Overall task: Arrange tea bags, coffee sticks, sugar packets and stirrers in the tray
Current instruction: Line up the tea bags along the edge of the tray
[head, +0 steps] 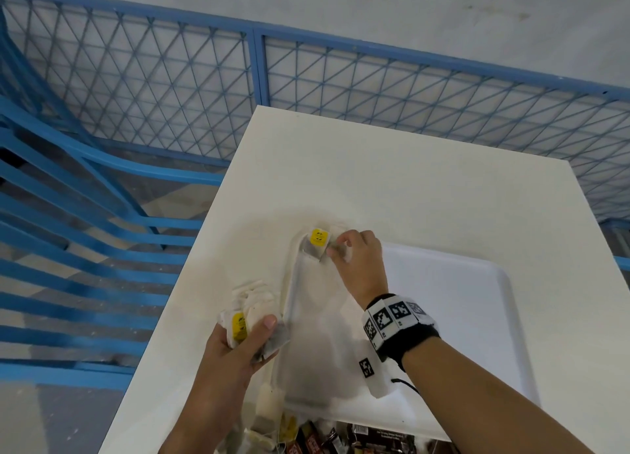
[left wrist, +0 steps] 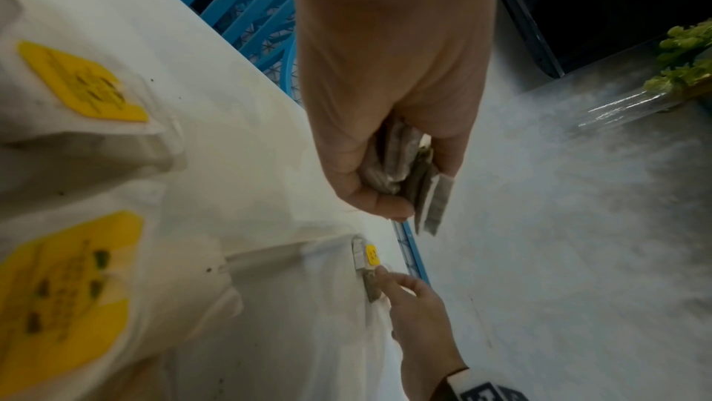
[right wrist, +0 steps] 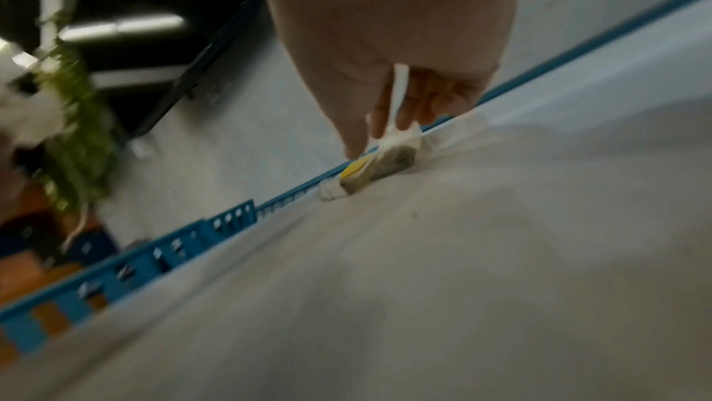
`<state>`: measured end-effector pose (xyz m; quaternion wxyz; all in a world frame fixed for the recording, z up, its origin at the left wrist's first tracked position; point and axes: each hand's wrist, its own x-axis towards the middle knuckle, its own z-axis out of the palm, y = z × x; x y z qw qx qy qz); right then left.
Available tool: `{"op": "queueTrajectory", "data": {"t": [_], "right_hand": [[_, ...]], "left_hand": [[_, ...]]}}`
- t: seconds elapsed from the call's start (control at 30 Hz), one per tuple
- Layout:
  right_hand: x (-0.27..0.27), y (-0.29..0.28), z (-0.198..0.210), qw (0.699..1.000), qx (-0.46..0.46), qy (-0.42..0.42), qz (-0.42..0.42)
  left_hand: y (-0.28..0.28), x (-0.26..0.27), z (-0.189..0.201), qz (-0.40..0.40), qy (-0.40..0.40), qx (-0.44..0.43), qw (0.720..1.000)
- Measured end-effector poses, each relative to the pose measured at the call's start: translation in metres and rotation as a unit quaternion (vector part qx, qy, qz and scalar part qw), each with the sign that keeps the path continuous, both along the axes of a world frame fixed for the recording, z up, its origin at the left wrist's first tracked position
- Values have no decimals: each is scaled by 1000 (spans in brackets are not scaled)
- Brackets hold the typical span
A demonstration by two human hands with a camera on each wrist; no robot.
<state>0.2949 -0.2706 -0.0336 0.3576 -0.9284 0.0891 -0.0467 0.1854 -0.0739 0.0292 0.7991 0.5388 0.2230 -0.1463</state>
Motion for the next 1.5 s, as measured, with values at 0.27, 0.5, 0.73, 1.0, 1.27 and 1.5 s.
{"op": "queueTrajectory", "data": {"t": [0.27,0.5,0.73,1.0,1.27,1.5], "right_hand": [[5,24,0,983,-130,-35,125],[12,20,1,988,-93,-15,124],[0,27,20,994,-14,-3,108],[-56,46,84,904,302,225,202],[-67,37,68,855,407,255,196],[-70,25,63,836,456,256,168]], "left_hand": [[0,1,3,-1,-1,-3,1000],[7,1,5,4,-9,-6,1000],[0,3,6,4,7,-42,999],[-3,10,10,10,-1,-55,998],[-1,13,12,1,-4,-80,997],[0,11,9,-9,-9,-77,997]]}}
